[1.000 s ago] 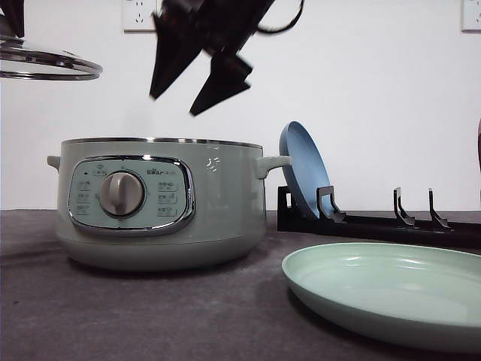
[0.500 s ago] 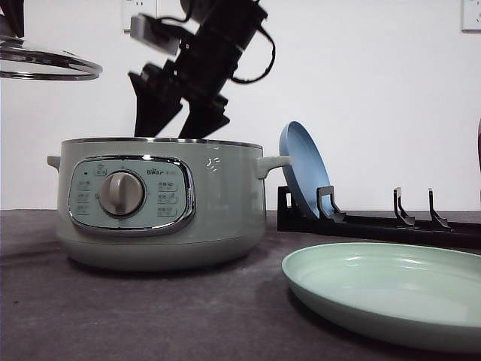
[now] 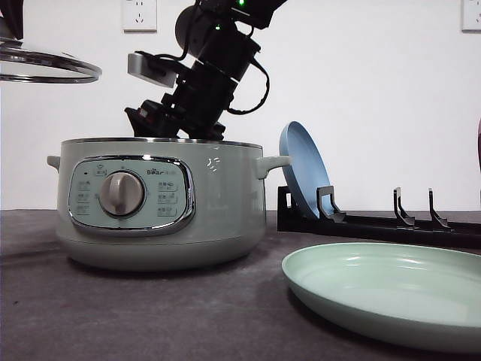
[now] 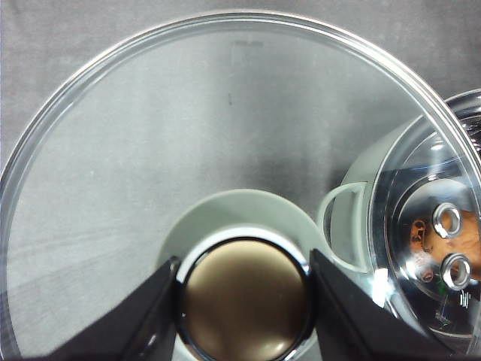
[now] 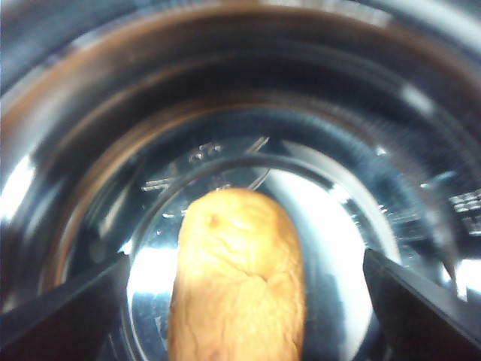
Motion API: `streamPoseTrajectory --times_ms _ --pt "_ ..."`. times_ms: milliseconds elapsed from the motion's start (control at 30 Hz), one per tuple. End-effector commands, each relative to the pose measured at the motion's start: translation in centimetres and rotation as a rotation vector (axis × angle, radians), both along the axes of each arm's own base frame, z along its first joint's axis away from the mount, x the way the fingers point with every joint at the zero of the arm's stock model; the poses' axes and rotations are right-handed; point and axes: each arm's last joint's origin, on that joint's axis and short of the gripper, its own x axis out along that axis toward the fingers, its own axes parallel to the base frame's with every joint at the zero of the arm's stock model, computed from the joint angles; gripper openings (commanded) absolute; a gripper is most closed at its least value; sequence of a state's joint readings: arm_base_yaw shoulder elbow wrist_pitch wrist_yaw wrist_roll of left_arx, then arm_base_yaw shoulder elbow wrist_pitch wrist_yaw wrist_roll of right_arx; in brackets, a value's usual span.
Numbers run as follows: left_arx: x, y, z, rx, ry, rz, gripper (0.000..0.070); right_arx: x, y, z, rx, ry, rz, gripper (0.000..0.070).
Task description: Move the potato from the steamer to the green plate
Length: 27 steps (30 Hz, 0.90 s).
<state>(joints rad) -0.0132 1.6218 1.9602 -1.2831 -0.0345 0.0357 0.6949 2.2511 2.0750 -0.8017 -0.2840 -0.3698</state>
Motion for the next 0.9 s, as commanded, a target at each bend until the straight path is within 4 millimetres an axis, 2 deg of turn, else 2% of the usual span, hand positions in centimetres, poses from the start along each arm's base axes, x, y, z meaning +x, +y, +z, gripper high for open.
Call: streamPoseTrajectory --times_ms 0,167,233,300,433,533,667,867 --pt "0.3 0.1 0.7 -0.002 -0.05 0.003 0.001 0.2 0.9 -0.6 0.002 -0.01 0.018 0.063" --pt "0.3 0.1 0.7 -0.002 -0.048 0.003 0.001 0.5 0.9 -1.8 -0.014 0.019 0.013 0.0628" --pt "0.3 0.1 0.7 -0.002 -0.047 0.003 0.001 0.5 1.0 -2.1 -0.019 0.027 0.012 0.0602" --pt "0.3 0.1 0.7 -0.002 -0.047 0.003 0.001 0.5 1.0 -2.1 -0.021 0.03 0.011 0.0529" --pt "0.3 0.1 0.7 -0.002 -0.048 0.003 0.001 0.4 1.1 -2.1 -0.018 0.031 0.008 0.03" --pt "0.3 0.1 0.7 -0.002 -0.049 0.002 0.001 0.4 1.1 -1.9 -0.011 0.033 -0.002 0.0264" --pt "0.3 0.1 0.7 -0.001 -0.049 0.001 0.001 0.2 0.9 0.4 0.004 0.019 -0.006 0.0264" --pt "0.3 0.1 0.7 0.0 -0.05 0.0 0.001 -1.6 -0.9 7.1 0.04 -0.003 -0.03 0.0265"
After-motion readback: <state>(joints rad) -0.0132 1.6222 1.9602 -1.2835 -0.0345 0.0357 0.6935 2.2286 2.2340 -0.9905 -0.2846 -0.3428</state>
